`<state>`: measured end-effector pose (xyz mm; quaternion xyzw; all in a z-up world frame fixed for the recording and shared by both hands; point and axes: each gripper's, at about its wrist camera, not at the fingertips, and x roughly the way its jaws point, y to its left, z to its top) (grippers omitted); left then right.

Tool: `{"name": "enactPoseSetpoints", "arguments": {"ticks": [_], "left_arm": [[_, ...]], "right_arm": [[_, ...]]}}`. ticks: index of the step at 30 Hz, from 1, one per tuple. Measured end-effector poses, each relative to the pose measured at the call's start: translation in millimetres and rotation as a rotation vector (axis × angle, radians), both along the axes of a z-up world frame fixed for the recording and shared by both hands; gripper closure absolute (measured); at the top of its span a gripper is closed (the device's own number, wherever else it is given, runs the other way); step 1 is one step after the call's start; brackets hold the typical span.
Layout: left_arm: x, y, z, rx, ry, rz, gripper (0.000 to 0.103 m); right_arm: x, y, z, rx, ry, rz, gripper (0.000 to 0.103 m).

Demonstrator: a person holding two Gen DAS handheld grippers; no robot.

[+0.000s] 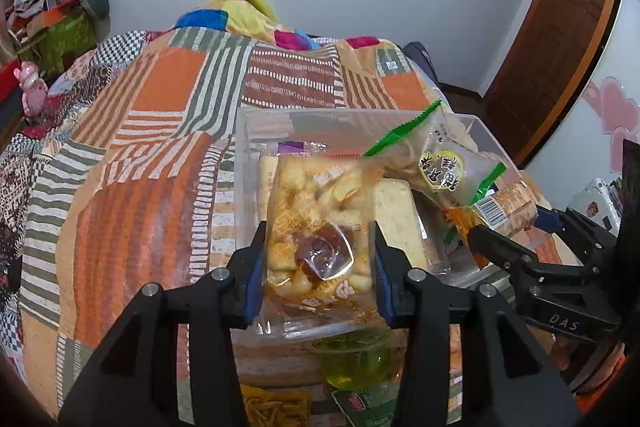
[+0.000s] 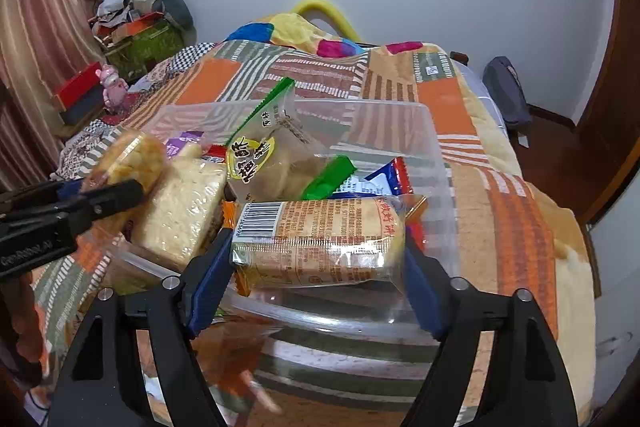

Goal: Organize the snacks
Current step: 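Carry both packs over the clear box and release them inside, then grasp the yellow-white chip bag with the left tool while the right grasps a clear pastry bag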

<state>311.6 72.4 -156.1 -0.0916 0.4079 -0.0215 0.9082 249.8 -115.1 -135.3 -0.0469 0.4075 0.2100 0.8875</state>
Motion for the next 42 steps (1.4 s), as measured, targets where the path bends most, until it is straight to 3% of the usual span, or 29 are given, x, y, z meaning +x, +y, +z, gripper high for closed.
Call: {"name": "enactPoseSetpoints", "arguments": {"ticks": [5,13,21,36,42], "left_arm": [[-5.9,-3.3,3.3,0.016,0.002,-0.013,0.056],[-31.3,-3.3,23.9,0.010,-0.029,-0.031,0.052],[-72.0,5.6,39.5,0.040,-0.053,-0.031,0.037],[-107.8,18.4,-32.1,0.077,0.104,-0.073,0.036],[-109.9,14.4,-50.4,0.073,0.132,-0.090,0.036]], "right_arm": [[-2.6,-6.2,4.7,0.015,0.024,-0.005,0.020],[-11.5,-14.4,14.1,0.024,0.030,0.001,0.019],[-29.4,-14.1,25.7,0.076,0.036,0.020,0.019],[-34.0,36.9,-12.5,0.051,0.143,0.037,0.017],[-34.4,29.7,-30.8,0.062,0.203,0.027,0.017]]}}
